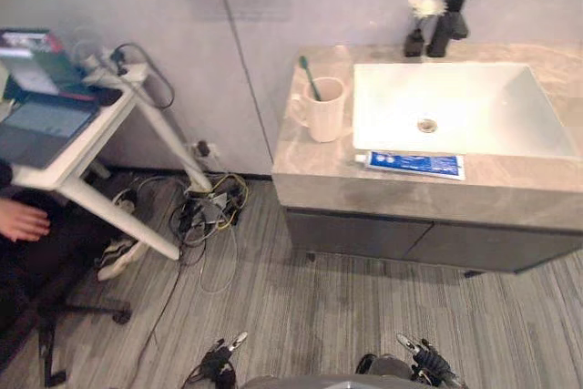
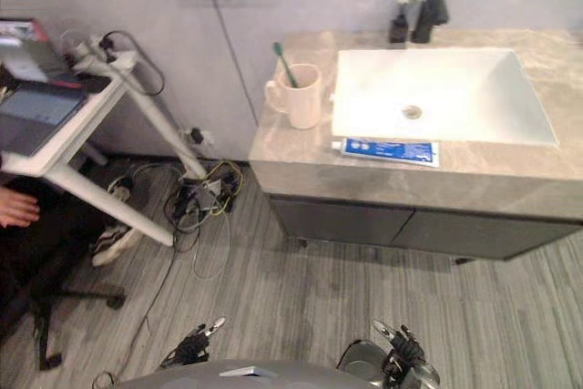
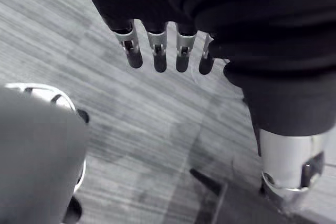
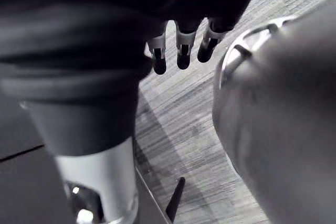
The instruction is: Organize washtable
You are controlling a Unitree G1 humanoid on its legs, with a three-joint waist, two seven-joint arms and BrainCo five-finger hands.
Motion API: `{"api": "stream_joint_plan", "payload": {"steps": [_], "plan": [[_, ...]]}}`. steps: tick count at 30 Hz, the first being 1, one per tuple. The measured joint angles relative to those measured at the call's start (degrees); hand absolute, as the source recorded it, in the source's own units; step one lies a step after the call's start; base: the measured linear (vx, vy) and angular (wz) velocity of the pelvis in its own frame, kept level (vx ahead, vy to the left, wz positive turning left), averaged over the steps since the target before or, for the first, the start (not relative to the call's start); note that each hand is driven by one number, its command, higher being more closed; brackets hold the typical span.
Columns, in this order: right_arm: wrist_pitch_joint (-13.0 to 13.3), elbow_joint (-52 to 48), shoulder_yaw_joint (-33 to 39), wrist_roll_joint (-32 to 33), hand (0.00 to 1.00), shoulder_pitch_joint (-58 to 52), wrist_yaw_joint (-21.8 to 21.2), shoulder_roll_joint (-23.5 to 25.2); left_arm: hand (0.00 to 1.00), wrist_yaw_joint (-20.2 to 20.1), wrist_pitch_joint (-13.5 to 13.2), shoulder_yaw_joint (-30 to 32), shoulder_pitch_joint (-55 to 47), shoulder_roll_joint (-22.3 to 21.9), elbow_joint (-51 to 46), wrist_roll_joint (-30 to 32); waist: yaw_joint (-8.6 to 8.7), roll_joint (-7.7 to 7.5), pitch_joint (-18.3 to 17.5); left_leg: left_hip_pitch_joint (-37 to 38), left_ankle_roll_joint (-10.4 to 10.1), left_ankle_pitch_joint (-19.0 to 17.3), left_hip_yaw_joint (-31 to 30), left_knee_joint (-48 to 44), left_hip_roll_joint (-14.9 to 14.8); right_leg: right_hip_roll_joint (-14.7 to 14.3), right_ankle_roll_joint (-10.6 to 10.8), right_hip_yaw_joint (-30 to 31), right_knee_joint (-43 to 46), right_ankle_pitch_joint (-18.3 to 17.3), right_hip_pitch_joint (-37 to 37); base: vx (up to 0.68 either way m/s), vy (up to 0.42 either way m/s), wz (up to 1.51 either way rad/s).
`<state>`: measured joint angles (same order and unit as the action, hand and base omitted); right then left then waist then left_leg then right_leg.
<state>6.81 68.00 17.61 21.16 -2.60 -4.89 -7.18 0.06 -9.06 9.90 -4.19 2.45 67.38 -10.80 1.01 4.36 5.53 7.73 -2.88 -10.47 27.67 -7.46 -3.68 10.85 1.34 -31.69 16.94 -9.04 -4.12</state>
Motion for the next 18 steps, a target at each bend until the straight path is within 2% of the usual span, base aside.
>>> {"api": "stream_joint_plan", "payload": {"steps": [2, 3, 4, 5, 6, 7, 9, 11, 12, 13, 14, 15, 16, 17, 18], "plan": [[0.0, 0.1, -0.1, 0.0, 0.00, -0.5, -0.1, 0.8, 0.00, -0.1, 0.0, 0.5, 0.0, 0.1, -0.2, 0.0, -0.15, -1.12, 0.1, 0.4, -0.7, 0.4, 0.3, -2.9, -1.9, -3.2, -0.3, 1.0, -6.6, 2.6, 3.1, 0.03, -0.125, -0.34], [0.0, 0.1, -0.1, 0.0, 0.00, -0.6, -0.1, 1.2, 0.00, -0.2, 0.0, 0.9, 0.0, 0.2, -0.5, 0.0, -0.09, -1.79, 0.1, -0.5, -0.7, 0.3, 0.4, -4.9, -2.6, -3.8, -0.4, 1.1, -8.1, 3.3, 3.8, -0.02, -0.145, -0.17], [0.0, 0.2, -0.3, -0.1, 0.00, -0.7, -0.2, 1.9, 0.00, -0.3, 0.0, 1.4, 0.2, 0.5, -1.1, 0.0, -0.16, -3.07, 0.2, -3.1, -0.7, -0.3, 0.3, -11.2, -4.7, -5.2, -1.0, 1.2, -11.5, 4.6, 5.2, -0.06, -0.134, -0.09], [0.0, 0.2, -0.3, -0.3, 0.00, -0.7, -0.2, 2.2, 0.00, -0.3, 0.0, 1.4, 0.2, 0.7, -1.8, 0.0, -0.38, -3.45, 0.4, -4.8, -0.7, -0.8, 0.2, -15.7, -6.2, -6.0, -1.3, 1.2, -12.8, 5.0, 6.1, -0.09, -0.173, -0.16], [0.0, 0.2, -0.3, -0.4, 0.00, -0.8, -0.2, 2.2, 0.00, -0.4, 0.0, 1.4, 0.2, 0.9, -3.0, 0.0, -0.94, -3.38, 0.9, -8.7, -0.2, -1.3, -0.3, -26.4, -10.5, -8.0, -1.8, 1.4, -14.6, 5.3, 7.7, -0.12, -0.154, -0.27], [0.0, 0.2, -0.4, -0.4, 0.00, -1.0, -0.2, 1.9, 0.00, -0.5, -0.1, 1.3, 0.1, 0.8, -4.2, 0.0, -1.56, -2.37, 1.5, -12.7, 0.7, -0.7, -2.0, -36.6, -14.8, -9.8, -2.6, 1.5, -15.3, 4.8, 9.3, -0.13, -0.133, -0.32], [-0.1, 1.1, -0.7, -0.4, 0.00, -1.3, -0.1, 0.4, 0.00, -0.6, 0.0, 1.3, 0.0, 0.4, -4.5, 0.0, -1.84, -1.65, 1.7, -15.7, 0.7, -0.8, -5.6, -43.8, -16.6, -10.7, -3.5, 2.6, -15.2, 4.2, 11.1, -0.10, -0.055, -0.34], [-0.5, 1.8, -0.3, -0.4, 0.00, -0.9, -0.1, 0.1, 0.00, -0.6, 0.0, 1.3, 0.1, 0.4, -4.5, 0.0, -1.95, -1.71, 1.7, -18.6, -0.4, -2.3, -9.4, -42.6, -13.9, -9.7, -3.9, 4.2, -15.2, 3.5, 11.7, -0.16, 0.020, -0.39], [-1.0, 2.0, 0.4, -0.5, 0.00, -0.5, -0.1, 0.3, 0.00, -0.7, -0.1, 1.4, 0.2, 0.3, -4.6, 0.0, -2.24, -2.03, 2.0, -19.5, -0.7, -3.0, -11.8, -36.8, -10.8, -8.3, -3.5, 5.3, -15.0, 3.3, 11.6, -0.26, 0.090, -0.49], [-1.2, 2.0, 0.8, -0.5, 0.00, -0.8, -0.2, 0.3, 0.00, -0.7, -0.2, 1.5, 0.2, 0.3, -4.6, 0.0, -2.66, -2.12, 2.0, -19.0, -1.2, -3.0, -13.7, -27.0, -7.7, -6.9, -2.6, 6.5, -14.2, 3.0, 11.1, -0.33, 0.145, -0.58], [-1.1, 1.8, 1.5, -0.5, 0.00, -1.1, -0.2, 0.2, 0.00, -0.7, -0.1, 1.8, -0.2, 0.3, -4.4, 0.0, -2.73, -1.60, 1.8, -17.2, -2.5, -0.5, -14.9, -15.4, -6.0, -6.6, -1.2, 7.4, -14.2, 2.7, 10.9, -0.22, 0.140, -0.47], [-1.1, 1.8, 1.6, -0.5, 0.00, -1.2, -0.2, 0.0, 0.00, -0.7, 0.0, 2.0, -0.4, 0.3, -4.3, 0.0, -2.79, -0.99, 1.7, -16.7, -2.4, 1.6, -15.5, -10.4, -5.7, -7.0, -0.6, 7.8, -14.2, 2.6, 10.9, 0.01, 0.172, -0.47], [-1.1, 1.9, 2.0, -0.6, 0.00, -1.2, -0.1, -0.5, 0.00, -0.7, 0.2, 3.1, -0.3, 0.4, -3.5, -0.1, -3.22, -0.58, 1.8, -16.1, -0.6, 7.0, -16.5, -7.8, -5.5, -7.3, 0.4, 9.2, -14.4, 2.7, 11.2, 0.16, 0.133, -0.31], [-1.1, 1.8, 2.4, -1.0, 0.00, -1.3, -0.2, -0.1, 0.00, -0.7, 0.3, 3.8, -0.3, 0.7, -2.7, 0.0, -3.13, -0.96, 1.6, -15.8, -0.6, 7.0, -16.2, -7.2, -4.9, -6.8, 1.2, 9.5, -14.7, 2.9, 11.3, 0.25, 0.161, -0.24], [-1.1, 1.8, 2.6, -2.0, 0.00, -1.4, -0.2, 0.7, 0.00, -0.7, 0.5, 4.5, -0.2, 1.3, -1.9, 0.0, -2.94, -2.24, 1.4, -15.0, -0.2, 6.8, -15.5, -5.7, -3.7, -5.7, 1.9, 9.8, -15.2, 3.0, 11.4, 0.21, 0.117, -0.06]]}}
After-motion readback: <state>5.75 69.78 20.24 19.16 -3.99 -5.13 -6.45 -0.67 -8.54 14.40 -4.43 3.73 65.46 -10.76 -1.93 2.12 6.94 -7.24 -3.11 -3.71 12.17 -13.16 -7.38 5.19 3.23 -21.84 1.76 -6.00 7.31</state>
